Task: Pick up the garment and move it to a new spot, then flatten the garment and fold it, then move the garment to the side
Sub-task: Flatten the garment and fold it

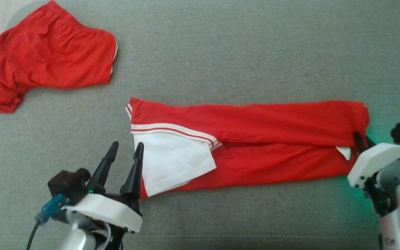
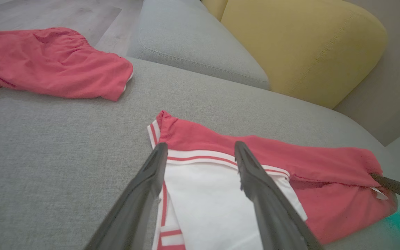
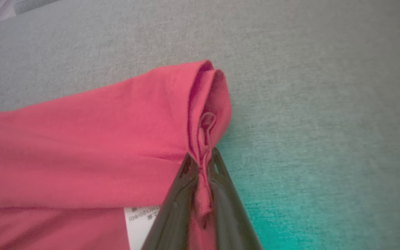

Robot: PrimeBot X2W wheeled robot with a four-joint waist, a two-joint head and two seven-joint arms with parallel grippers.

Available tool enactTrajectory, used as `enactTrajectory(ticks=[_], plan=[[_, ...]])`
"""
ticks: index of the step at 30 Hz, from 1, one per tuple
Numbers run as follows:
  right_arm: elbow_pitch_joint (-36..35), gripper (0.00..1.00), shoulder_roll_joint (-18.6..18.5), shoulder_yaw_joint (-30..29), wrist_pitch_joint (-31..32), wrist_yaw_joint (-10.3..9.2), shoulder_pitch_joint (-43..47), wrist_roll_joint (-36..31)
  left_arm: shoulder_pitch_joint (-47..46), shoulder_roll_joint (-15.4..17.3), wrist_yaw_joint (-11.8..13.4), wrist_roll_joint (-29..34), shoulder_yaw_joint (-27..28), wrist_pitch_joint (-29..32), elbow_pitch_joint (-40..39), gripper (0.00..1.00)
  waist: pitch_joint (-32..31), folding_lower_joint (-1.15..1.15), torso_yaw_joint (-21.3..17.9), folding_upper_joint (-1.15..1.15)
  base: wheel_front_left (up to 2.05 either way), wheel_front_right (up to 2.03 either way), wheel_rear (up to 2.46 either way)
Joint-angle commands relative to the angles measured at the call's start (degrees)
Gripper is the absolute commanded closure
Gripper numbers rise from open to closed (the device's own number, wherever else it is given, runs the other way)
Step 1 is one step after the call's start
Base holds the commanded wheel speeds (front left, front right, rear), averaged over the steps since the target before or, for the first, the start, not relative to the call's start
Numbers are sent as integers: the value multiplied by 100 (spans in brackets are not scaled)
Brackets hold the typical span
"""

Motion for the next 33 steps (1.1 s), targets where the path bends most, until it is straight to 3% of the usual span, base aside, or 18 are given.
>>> enactTrajectory(ticks=[1, 10, 14, 23, 29, 33], plan=[[-223, 100, -200, 22, -85, 36, -137, 46, -247, 82, 37, 54, 160, -48, -159, 0, -31, 0, -38, 0, 0, 0, 0], [-731, 100, -515, -577, -126, 36, 15, 51, -231, 122, 74, 46, 154, -42, -162, 0, -221, 0, -286, 0, 0, 0, 0], [-1062, 100, -451, -506, -30, 36, 175, 455, -207, 122, 116, 42, 150, -34, -195, 0, -301, 0, -401, 0, 0, 0, 0], [-2176, 100, -108, 806, 47, 36, 675, 1102, -148, 146, 137, 15, 133, -49, -145, 0, -548, 0, -546, 0, 0, 0, 0], [-2655, 100, 86, 2066, 52, 36, 874, 1616, -137, 120, 102, -35, 81, -69, -71, 0, -765, 0, -321, 0, 0, 0, 0], [-2603, 100, 213, 2551, 6, 36, 846, 1911, -126, 115, 98, -55, 68, -72, -51, 0, -832, 0, -174, 0, 0, 0, 0]])
